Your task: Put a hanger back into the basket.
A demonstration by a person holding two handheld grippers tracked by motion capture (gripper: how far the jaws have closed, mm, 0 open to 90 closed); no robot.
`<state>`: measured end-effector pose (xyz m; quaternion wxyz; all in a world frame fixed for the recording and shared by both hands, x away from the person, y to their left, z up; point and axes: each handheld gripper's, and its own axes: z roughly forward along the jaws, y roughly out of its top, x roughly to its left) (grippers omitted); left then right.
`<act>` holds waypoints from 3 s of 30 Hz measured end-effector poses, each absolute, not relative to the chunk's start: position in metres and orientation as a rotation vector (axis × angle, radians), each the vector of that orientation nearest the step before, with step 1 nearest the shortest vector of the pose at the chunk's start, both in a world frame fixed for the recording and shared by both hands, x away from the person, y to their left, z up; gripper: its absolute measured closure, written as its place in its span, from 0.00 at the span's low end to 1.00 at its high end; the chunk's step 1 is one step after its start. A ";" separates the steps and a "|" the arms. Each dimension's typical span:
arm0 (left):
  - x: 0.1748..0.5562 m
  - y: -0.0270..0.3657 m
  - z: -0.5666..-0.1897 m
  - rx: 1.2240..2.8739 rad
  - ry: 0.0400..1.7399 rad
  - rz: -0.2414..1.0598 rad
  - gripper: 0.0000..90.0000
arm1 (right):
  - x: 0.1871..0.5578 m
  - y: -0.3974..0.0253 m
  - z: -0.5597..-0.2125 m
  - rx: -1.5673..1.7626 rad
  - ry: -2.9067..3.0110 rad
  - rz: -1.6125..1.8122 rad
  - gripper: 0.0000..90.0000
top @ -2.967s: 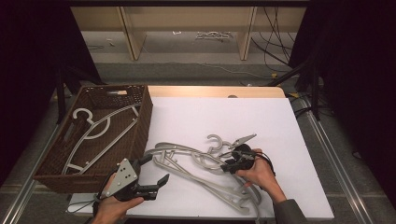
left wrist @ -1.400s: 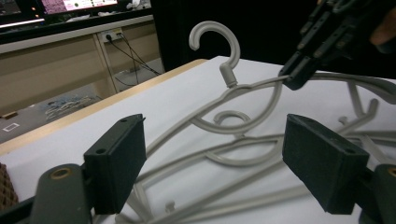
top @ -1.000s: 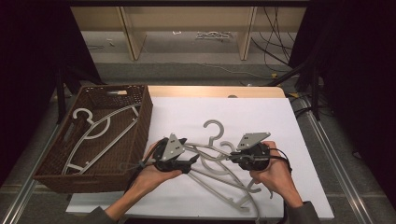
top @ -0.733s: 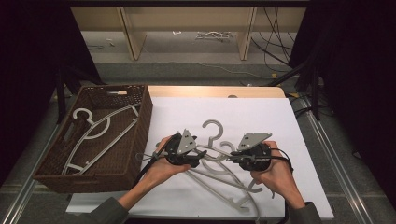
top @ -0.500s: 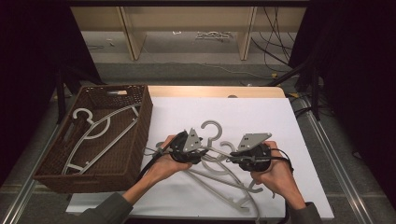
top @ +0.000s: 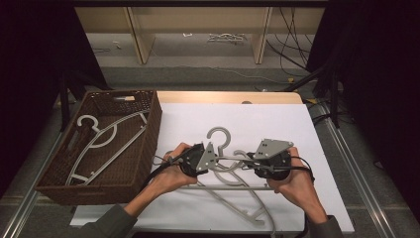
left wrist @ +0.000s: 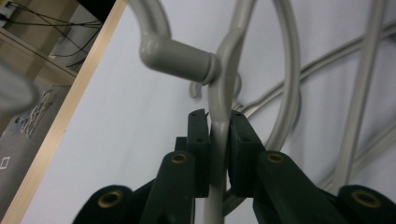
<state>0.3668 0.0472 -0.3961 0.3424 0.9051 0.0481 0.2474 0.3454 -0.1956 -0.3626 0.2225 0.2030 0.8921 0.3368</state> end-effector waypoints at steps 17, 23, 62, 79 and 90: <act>0.380 0.085 -0.363 2.272 0.436 0.494 0.92 | 0.328 -0.215 -0.327 0.828 2.125 1.273 0.36; 0.384 0.102 -0.344 2.236 0.518 0.471 0.92 | 0.320 -0.221 -0.327 0.856 2.046 1.359 0.35; 0.426 0.274 -0.261 2.085 0.904 0.639 0.92 | 0.324 -0.228 -0.406 1.051 2.153 1.371 0.30; 0.445 0.334 -0.302 2.119 1.055 0.745 0.92 | 0.325 -0.231 -0.413 1.064 2.148 1.351 0.29; 0.447 0.352 -0.324 2.134 1.124 0.760 0.92 | 0.325 -0.230 -0.414 1.074 2.140 1.368 0.26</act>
